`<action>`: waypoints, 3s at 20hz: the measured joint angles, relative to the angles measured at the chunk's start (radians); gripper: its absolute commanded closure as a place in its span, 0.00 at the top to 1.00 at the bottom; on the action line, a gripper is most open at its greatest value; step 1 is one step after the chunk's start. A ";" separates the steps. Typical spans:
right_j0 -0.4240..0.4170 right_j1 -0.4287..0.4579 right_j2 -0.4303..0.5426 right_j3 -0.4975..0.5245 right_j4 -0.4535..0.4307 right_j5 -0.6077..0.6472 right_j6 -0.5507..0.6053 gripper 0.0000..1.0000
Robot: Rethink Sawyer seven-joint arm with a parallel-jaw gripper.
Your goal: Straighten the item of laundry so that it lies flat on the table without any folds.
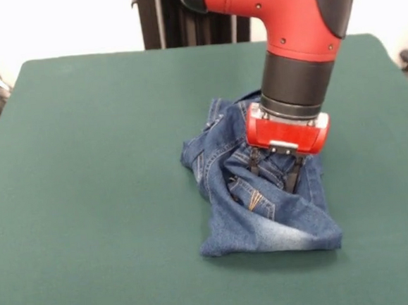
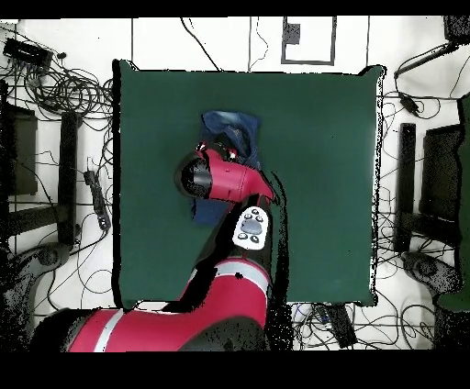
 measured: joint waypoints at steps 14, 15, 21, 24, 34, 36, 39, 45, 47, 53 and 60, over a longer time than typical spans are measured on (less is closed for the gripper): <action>0.099 -0.044 -0.025 0.099 0.140 -0.033 0.019 1.00; 0.100 -0.048 -0.024 0.105 0.151 -0.033 0.022 1.00; 0.126 -0.074 -0.056 0.137 0.203 -0.030 0.061 1.00; 0.163 -0.077 -0.093 0.137 0.203 -0.018 0.064 1.00; 0.277 -0.079 -0.236 0.112 0.184 0.141 0.064 1.00; 0.330 -0.059 -0.306 0.088 0.169 0.217 0.064 1.00; 0.406 -0.040 -0.391 0.054 0.142 0.336 0.064 1.00; 0.461 -0.048 -0.446 0.033 0.133 0.455 0.068 1.00; 0.464 -0.055 -0.451 0.031 0.134 0.475 0.074 1.00; 0.361 -0.109 -0.331 0.078 0.201 0.351 0.082 1.00; 0.133 -0.147 -0.119 0.178 0.237 0.035 0.082 1.00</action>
